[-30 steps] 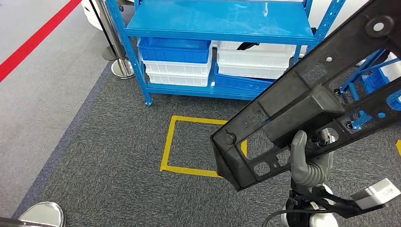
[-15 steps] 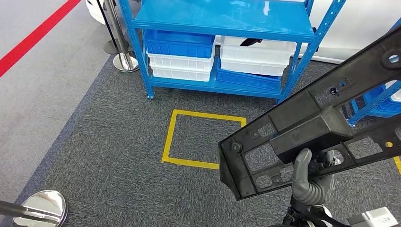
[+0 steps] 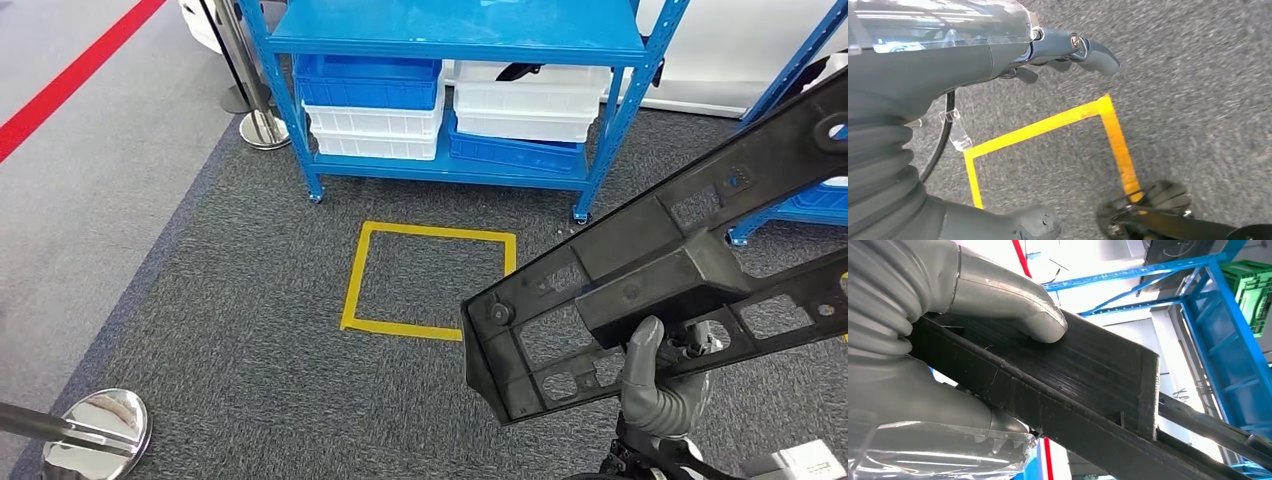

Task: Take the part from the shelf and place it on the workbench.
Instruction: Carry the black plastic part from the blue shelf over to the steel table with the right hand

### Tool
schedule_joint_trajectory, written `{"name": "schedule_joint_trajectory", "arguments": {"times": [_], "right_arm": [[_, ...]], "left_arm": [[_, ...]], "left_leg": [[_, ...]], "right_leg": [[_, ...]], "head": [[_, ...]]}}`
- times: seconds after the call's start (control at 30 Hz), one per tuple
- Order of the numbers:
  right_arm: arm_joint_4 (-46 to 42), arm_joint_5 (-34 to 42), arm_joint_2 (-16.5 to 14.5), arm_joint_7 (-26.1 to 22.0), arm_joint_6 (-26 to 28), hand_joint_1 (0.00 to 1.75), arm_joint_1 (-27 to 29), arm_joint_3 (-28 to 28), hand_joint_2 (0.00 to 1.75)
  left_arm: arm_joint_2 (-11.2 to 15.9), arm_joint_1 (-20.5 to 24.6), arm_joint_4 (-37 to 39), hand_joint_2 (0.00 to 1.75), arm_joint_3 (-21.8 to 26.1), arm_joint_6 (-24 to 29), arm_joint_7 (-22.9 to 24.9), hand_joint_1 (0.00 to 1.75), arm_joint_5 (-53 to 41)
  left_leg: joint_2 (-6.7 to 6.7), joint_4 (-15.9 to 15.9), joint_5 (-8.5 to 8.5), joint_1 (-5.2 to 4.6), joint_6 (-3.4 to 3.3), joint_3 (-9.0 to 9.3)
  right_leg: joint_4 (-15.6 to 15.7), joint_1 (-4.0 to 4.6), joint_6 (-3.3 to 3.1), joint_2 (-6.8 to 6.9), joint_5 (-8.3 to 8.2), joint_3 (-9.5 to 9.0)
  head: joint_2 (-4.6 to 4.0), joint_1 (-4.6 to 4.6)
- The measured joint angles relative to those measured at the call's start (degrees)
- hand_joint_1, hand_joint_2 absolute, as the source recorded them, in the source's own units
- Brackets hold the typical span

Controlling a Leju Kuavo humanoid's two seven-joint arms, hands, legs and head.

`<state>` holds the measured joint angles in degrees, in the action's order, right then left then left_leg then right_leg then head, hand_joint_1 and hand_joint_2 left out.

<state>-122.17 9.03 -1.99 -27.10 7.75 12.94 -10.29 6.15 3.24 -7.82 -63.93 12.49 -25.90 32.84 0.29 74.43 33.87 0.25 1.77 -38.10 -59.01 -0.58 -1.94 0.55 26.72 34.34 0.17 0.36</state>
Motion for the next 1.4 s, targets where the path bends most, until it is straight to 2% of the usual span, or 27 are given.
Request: {"name": "schedule_joint_trajectory", "arguments": {"times": [0.03,0.1,0.17,0.27,0.3,0.33,0.4,0.43,0.47,0.5,0.53,0.57,0.6,0.67,0.7,0.77,0.83,0.93,0.97,1.0,1.03,1.1,1.17,1.2,1.3,1.33,1.4], "right_arm": [[0.0,0.0,0.0,0.0,0.0,1.75,0.0,0.0,1.75],[0.1,0.0,0.0,0.0,-0.1,1.75,-0.1,0.0,1.75],[0.1,0.0,0.0,0.0,-0.2,1.75,-0.3,0.0,1.75],[0.3,-0.3,-0.1,0.0,-0.2,1.75,-0.6,0.0,1.75],[0.3,-0.3,-0.2,0.0,-0.1,1.75,-0.6,0.0,1.75],[0.3,-0.4,-0.2,0.0,-0.1,1.75,-0.6,0.0,1.75],[0.4,-0.4,-0.2,-0.1,0.0,1.75,-0.5,0.0,1.75],[0.4,-0.4,-0.2,-0.1,0.1,1.75,-0.4,0.0,1.75],[0.4,-0.5,-0.2,0.0,0.1,1.75,-0.4,0.0,1.75],[0.5,-0.6,-0.2,0.0,0.2,1.75,-0.3,0.0,1.75],[0.5,-0.8,-0.2,0.1,0.2,1.75,-0.3,0.0,1.75],[0.5,-1.0,-0.2,0.2,0.3,1.75,-0.3,0.0,1.75],[0.5,-1.4,-0.3,0.4,0.4,1.75,-0.3,0.0,1.75],[0.5,-2.2,-0.4,0.7,0.7,1.75,-0.3,0.0,1.75],[0.5,-2.6,-0.4,0.9,0.9,1.75,-0.2,0.0,1.75],[0.5,-3.0,-0.6,1.3,1.2,1.75,-0.2,0.0,1.75],[0.6,-3.1,-0.8,1.5,1.3,1.75,-0.1,0.0,1.75],[0.7,-3.2,-1.1,1.6,1.3,1.75,-0.1,0.0,1.75],[0.8,-3.4,-1.1,1.7,1.4,1.75,-0.1,0.0,1.75],[0.9,-3.7,-1.1,1.7,1.7,1.75,0.0,0.0,1.75],[1.0,-4.2,-1.1,1.7,2.0,1.75,0.1,0.0,1.75],[1.0,-5.6,-1.2,1.4,3.1,1.75,0.2,0.0,1.75],[1.0,-6.9,-1.4,0.8,4.4,1.75,0.2,0.2,1.75],[1.0,-7.4,-1.5,0.6,4.9,1.75,0.2,0.3,1.75],[1.0,-7.9,-1.8,0.3,5.9,1.75,0.4,0.6,1.75],[1.0,-8.0,-1.9,0.3,6.3,1.75,0.4,0.8,1.75],[1.2,-8.2,-2.1,0.5,7.3,1.75,0.6,1.4,1.75]], "left_arm": [[0.1,0.0,0.0,1.75,0.0,-0.1,0.0,0.00,0.0],[0.5,0.3,0.0,1.75,0.0,-0.4,0.0,0.00,0.1],[1.0,0.6,0.0,1.75,0.0,-0.8,0.0,0.00,0.3],[1.4,0.9,0.0,1.75,0.0,-0.9,0.1,0.00,0.5],[1.5,0.9,0.0,1.75,-0.1,-0.9,0.1,0.00,0.5],[1.5,1.0,0.0,1.75,-0.1,-0.8,0.1,0.00,0.4],[1.4,1.0,0.0,1.75,-0.2,-0.7,0.0,0.00,0.2],[1.4,1.0,0.0,1.75,-0.2,-0.6,-0.1,0.00,0.2],[1.3,1.0,0.0,1.75,-0.3,-0.5,-0.1,0.00,0.1],[1.2,1.0,0.0,1.75,-0.3,-0.4,-0.1,0.00,0.0],[1.1,1.0,0.0,1.75,-0.3,-0.3,-0.1,0.00,0.0],[1.0,1.0,0.0,1.75,-0.4,-0.1,-0.1,0.00,0.0],[0.8,1.0,0.0,1.75,-0.4,0.0,0.0,0.00,0.0],[0.6,0.9,0.0,1.75,-0.5,0.1,0.1,0.00,-0.1],[0.6,0.9,0.0,1.75,-0.7,0.1,0.2,0.00,-0.2],[0.5,0.8,0.1,1.75,-1.1,0.1,0.5,0.00,-0.5],[0.5,0.6,0.1,1.75,-1.6,0.1,0.7,0.00,-0.6],[0.4,0.5,0.1,1.75,-1.8,0.1,0.8,0.00,-0.6],[0.4,0.4,0.1,1.75,-1.8,0.1,0.8,0.00,-0.6],[0.4,0.4,0.1,1.75,-1.8,0.2,0.8,0.00,-0.4],[0.4,0.4,0.1,1.75,-1.9,0.2,0.9,0.00,-0.3],[0.5,0.4,0.1,1.75,-1.9,0.2,1.0,0.00,-0.1],[0.6,0.5,0.2,1.75,-1.9,0.2,1.0,0.00,-0.2],[0.7,0.5,0.2,1.75,-1.9,0.3,1.0,0.00,-0.3],[0.7,0.5,0.2,1.75,-2.1,0.3,1.1,0.00,-0.4],[0.7,0.5,0.2,1.75,-2.2,0.3,1.1,0.00,-0.4],[0.7,0.5,0.2,1.75,-2.4,0.3,1.1,0.00,-0.4]], "left_leg": [[-0.02,-2.7,-1.59,-0.01,-0.16,2.21],[-0.15,-11.5,-3.65,-0.14,-0.76,8.14],[-0.30,-16.9,-3.60,-0.46,-1.28,11.21],[-0.19,-18.0,-4.68,-0.55,-2.17,10.69],[-0.06,-18.2,-5.30,-0.41,-2.65,10.31],[0.09,-18.4,-6.00,-0.25,-3.10,9.83],[0.27,-18.4,-7.16,-0.20,-3.63,8.37],[0.31,-18.2,-7.72,-0.21,-3.66,7.51],[0.34,-18.0,-8.25,-0.22,-3.61,6.59],[0.36,-17.7,-8.71,-0.21,-3.52,5.68],[0.36,-17.4,-9.10,-0.19,-3.39,4.81],[0.35,-17.0,-9.42,-0.17,-3.21,4.00],[0.33,-16.6,-9.69,-0.22,-2.98,3.28],[0.28,-15.9,-10.32,-0.35,-2.35,2.29],[0.28,-15.8,-10.72,-0.40,-2.01,2.03],[0.24,-15.7,-11.32,-0.32,-1.30,1.58],[0.14,-13.8,-9.03,-0.14,-0.60,0.56],[0.08,-4.1,-1.60,0.12,0.26,-2.02],[0.08,-1.1,-0.75,0.16,0.41,-2.42],[0.08,0.2,-1.15,0.18,0.47,-2.13],[0.08,-0.4,-2.55,0.19,0.42,-0.88],[0.04,-7.3,-5.21,0.18,-0.06,4.33],[0.00,-15.0,-5.23,-0.03,-0.78,9.34],[-0.01,-17.1,-4.63,-0.17,-1.12,10.44],[0.11,-18.6,-4.90,-0.05,-2.30,10.44],[0.20,-18.9,-5.33,0.11,-2.79,10.28],[0.36,-19.0,-6.05,0.20,-3.45,9.71]], "right_leg": [[-0.2,0.03,0.08,-0.02,-0.39,0.62],[-0.4,0.11,0.41,-0.04,-1.18,1.57],[-0.4,0.08,1.01,0.01,-2.04,2.01],[-0.2,-0.05,2.10,-0.01,-2.87,2.39],[-0.8,-0.06,2.42,-0.11,-1.87,2.74],[-2.5,-0.07,2.71,-0.21,0.17,3.33],[-8.7,-0.21,3.15,-0.31,5.80,5.06],[-12.2,-0.25,3.37,-0.31,7.71,5.79],[-14.7,-0.28,3.54,-0.31,8.24,5.96],[-15.5,-0.31,3.66,-0.30,7.50,5.38],[-14.7,-0.35,3.70,-0.30,5.98,4.01],[-11.8,-0.39,3.64,-0.29,4.41,1.47],[-7.8,-0.35,3.48,-0.29,3.83,-1.49],[-0.6,-0.08,2.87,-0.33,4.50,-6.20],[1.0,0.10,2.49,-0.36,5.11,-6.95],[1.7,0.11,1.54,-0.29,4.66,-6.53],[1.9,-0.08,0.49,-0.12,3.60,-5.64],[1.9,0.00,-0.22,0.00,2.21,-3.91],[1.8,0.05,-0.20,0.01,1.82,-3.34],[1.7,0.09,-0.15,0.02,1.48,-2.78],[1.6,0.12,-0.07,0.04,1.13,-2.26],[1.4,0.18,0.19,0.04,0.58,-1.54],[1.2,0.31,0.69,0.06,0.09,-1.18],[1.2,0.35,1.00,0.10,-0.15,-1.05],[0.8,0.46,2.04,0.13,-0.35,-0.53],[-0.4,0.45,2.32,0.01,0.67,0.08],[-6.3,0.25,2.79,-0.27,4.69,2.69]], "head": [[0.00,-0.01],[0.00,0.02],[-0.01,0.04],[-0.01,-0.13],[0.00,-0.10],[0.00,0.01],[0.00,0.19],[-0.01,0.21],[-0.01,0.22],[-0.01,0.22],[-0.01,0.22],[-0.01,0.22],[0.00,0.22],[0.00,0.18],[0.00,0.16],[-0.01,0.21],[-0.01,0.11],[0.00,-0.11],[0.00,-0.10],[0.00,-0.10],[0.00,-0.10],[-0.01,-0.10],[-0.01,-0.07],[-0.02,-0.10],[-0.01,-0.13],[0.00,0.01],[0.00,0.24]]}}
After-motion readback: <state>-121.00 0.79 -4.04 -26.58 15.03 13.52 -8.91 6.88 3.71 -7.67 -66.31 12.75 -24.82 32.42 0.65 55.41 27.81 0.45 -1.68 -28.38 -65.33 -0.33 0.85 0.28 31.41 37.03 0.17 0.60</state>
